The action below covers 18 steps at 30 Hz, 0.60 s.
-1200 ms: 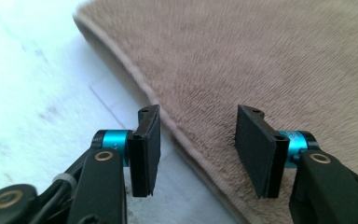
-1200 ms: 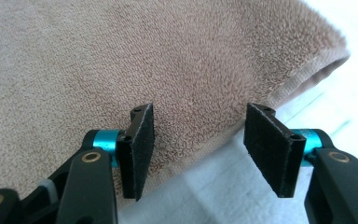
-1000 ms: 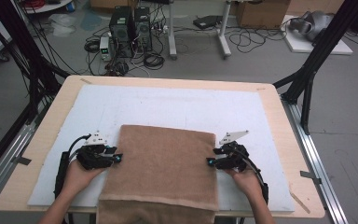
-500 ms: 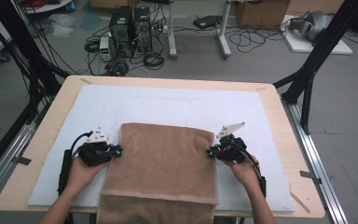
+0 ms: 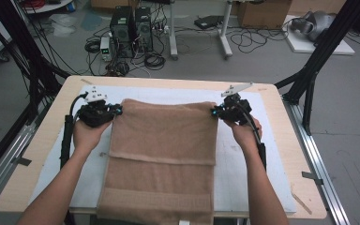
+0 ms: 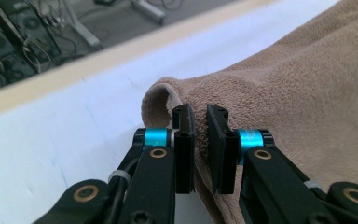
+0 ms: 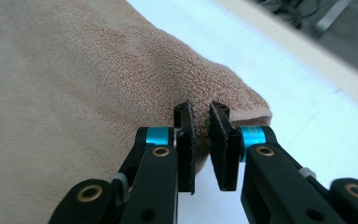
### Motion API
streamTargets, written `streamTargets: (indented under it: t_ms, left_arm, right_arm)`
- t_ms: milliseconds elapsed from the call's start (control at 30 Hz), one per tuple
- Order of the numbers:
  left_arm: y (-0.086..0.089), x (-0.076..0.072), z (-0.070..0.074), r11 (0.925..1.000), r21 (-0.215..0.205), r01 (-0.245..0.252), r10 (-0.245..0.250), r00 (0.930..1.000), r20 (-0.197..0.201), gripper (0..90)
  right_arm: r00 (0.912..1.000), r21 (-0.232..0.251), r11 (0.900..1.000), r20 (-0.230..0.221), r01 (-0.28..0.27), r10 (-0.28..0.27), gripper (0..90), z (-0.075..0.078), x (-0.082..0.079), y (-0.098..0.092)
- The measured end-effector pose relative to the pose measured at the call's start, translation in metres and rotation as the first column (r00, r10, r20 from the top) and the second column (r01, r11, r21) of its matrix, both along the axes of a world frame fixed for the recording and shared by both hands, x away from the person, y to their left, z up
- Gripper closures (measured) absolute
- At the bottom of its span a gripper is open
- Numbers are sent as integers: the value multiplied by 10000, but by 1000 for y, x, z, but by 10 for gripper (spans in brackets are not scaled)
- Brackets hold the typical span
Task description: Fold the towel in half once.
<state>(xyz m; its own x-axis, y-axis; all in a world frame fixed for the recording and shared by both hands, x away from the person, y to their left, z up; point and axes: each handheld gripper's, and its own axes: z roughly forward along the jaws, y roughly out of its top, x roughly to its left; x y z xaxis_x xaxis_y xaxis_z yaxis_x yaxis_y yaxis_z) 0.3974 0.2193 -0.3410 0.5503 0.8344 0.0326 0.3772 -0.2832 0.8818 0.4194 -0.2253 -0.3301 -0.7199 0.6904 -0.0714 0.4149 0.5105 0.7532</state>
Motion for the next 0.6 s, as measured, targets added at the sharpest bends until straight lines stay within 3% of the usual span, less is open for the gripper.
streamTargets:
  t_ms: [100, 167, 233, 267, 333, 400, 600]
  left_arm:
    - [-2, 9, 6, 9996, 193, -218, 218, 9998, -14, 794]
    - [1, 12, 3, 9996, 124, -244, 246, 9994, -231, 680]
    - [5, 9, -2, 9998, 119, -151, 155, 9993, -351, 639]
    - [7, 7, -5, 9998, 180, -78, 84, 9993, -353, 619]
    - [12, 1, -12, 9999, 126, 54, -47, 9988, -488, 605]
    - [14, -7, -19, 9997, 133, 218, -211, 9984, -518, 597]
    - [18, -32, -45, 9950, 313, 951, -924, 9926, -790, 590]
  right_arm:
    - [9992, 93, 9995, 267, 307, -309, 782, 9, 9, 1]
    - [9983, 127, 9986, 282, 509, -512, 620, 7, 14, 2]
    - [9988, 436, 9981, -222, 445, -435, 547, 3, 16, -1]
    - [9988, 345, 9986, -290, 399, -389, 533, 1, 14, 0]
    - [9998, 277, 9995, -93, 152, -150, 520, -4, 5, 0]
    - [9985, 411, 9992, -541, 18, 4, 484, -11, -2, -1]
    - [9971, 329, 9973, -355, -662, 673, 493, -36, -37, 0]
